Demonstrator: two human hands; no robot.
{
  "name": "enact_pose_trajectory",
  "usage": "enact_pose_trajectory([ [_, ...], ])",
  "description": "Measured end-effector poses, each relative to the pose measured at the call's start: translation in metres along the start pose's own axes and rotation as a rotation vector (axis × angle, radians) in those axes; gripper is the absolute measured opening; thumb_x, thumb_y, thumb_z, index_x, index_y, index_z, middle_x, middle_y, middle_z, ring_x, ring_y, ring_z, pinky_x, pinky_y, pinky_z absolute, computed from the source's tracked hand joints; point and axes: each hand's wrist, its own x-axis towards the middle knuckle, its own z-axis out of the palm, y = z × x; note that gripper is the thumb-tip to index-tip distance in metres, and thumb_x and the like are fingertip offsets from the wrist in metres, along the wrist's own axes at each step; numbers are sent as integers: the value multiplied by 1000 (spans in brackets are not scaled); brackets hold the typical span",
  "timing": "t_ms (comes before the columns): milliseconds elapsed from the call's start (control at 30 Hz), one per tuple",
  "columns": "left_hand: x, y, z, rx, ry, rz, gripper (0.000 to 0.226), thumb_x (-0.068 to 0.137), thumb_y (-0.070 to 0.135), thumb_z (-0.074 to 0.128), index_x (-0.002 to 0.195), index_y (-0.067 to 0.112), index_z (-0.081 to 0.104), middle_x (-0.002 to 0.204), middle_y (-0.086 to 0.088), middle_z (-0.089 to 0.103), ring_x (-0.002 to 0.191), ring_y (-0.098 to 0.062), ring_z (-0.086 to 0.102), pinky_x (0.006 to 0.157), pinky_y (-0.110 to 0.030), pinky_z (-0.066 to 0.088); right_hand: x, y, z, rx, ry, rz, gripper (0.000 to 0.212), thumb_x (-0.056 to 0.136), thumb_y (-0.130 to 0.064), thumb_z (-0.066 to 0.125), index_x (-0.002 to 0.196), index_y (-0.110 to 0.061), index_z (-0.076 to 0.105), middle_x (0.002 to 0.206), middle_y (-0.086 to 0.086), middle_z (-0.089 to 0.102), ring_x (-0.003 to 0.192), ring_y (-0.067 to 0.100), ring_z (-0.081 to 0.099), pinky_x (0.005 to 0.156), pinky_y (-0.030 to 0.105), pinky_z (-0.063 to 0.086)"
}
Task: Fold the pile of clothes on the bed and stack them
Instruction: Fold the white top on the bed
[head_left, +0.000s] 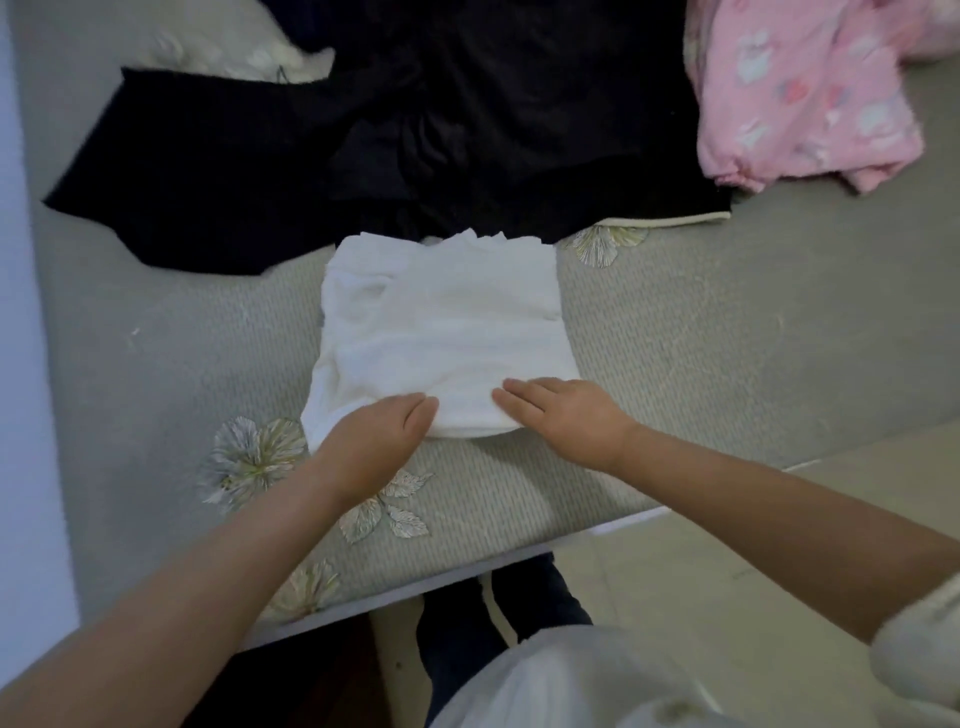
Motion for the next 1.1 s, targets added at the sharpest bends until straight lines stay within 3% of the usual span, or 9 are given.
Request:
enact_pose_trajectory([
  [133, -18, 21, -56, 207, 44, 310, 59, 30, -11, 86, 86, -11, 68, 79, -25, 69, 62, -31, 68, 40, -31, 52, -38, -9, -53, -14, 177, 59, 73, 19, -3, 91, 90, -5, 74, 86, 11, 74, 57, 22, 69, 34, 21, 45],
  [267, 6, 72, -109, 332, -26, 486, 63, 79, -7, 56, 137, -3, 34, 139, -17, 42, 121, -27, 49, 91, -33, 44, -99, -11, -105, -40, 338, 264, 70, 26, 8, 87, 93, -2, 72, 85, 13, 73, 56, 27, 68, 32, 25, 45],
  [333, 19, 113, -128, 319, -30, 581, 64, 87, -4, 43, 145, 6, 16, 149, -7, 27, 130, -20, 36, 97, -30, 34, -141, -10, -122, -54, 409, 395, 63, 32, 7, 88, 92, -4, 73, 82, 11, 73, 57, 25, 69, 33, 24, 45],
  [467, 37, 211, -152, 481, 100, 933, 73, 61, 0, 75, 128, 0, 45, 122, -19, 58, 100, -20, 63, 72, -25, 52, -242, -13, -131, -143, 546, 598, 53, 35, 4, 89, 84, -7, 75, 74, 4, 73, 55, 19, 67, 39, 17, 45],
  [567, 47, 297, -160, 638, 102, 1148, 75, 76, 5, 64, 141, 2, 26, 141, -22, 39, 121, -23, 50, 92, -29, 44, -324, -13, -130, -204, 610, 720, 49, 37, 5, 88, 83, -7, 75, 74, 4, 73, 54, 19, 66, 46, 18, 47],
  [733, 67, 453, -164, 550, 311, 1497, 86, 26, 20, 89, 98, 8, 44, 78, -5, 72, 62, -14, 68, 47, -21, 51, -461, 13, -122, -484, 636, 962, 51, 34, -1, 91, 82, -12, 76, 80, 2, 74, 76, 28, 71, 63, 43, 56],
  [800, 77, 520, -157, 507, 377, 1540, 82, 25, 14, 90, 96, 6, 49, 77, -8, 71, 63, -18, 69, 46, -22, 51, -515, 34, -120, -552, 677, 1039, 50, 33, 5, 89, 80, -10, 76, 81, 5, 74, 81, 36, 69, 65, 54, 53],
  [967, 105, 665, -137, 508, 404, 1538, 106, 1, 19, 85, 97, 8, 43, 80, -7, 73, 67, -15, 70, 52, -19, 50, -636, 92, -118, -509, 755, 1102, 53, 28, 6, 88, 77, -9, 76, 74, 6, 73, 57, 18, 68, 44, 19, 48],
  [1100, 143, 749, -128, 556, 427, 1497, 94, 3, 14, 88, 94, 2, 67, 84, -11, 73, 72, -19, 71, 55, -22, 53, -707, 153, -117, -584, 754, 1146, 51, 31, 11, 86, 77, -7, 76, 76, 8, 73, 70, 30, 71, 57, 42, 57],
])
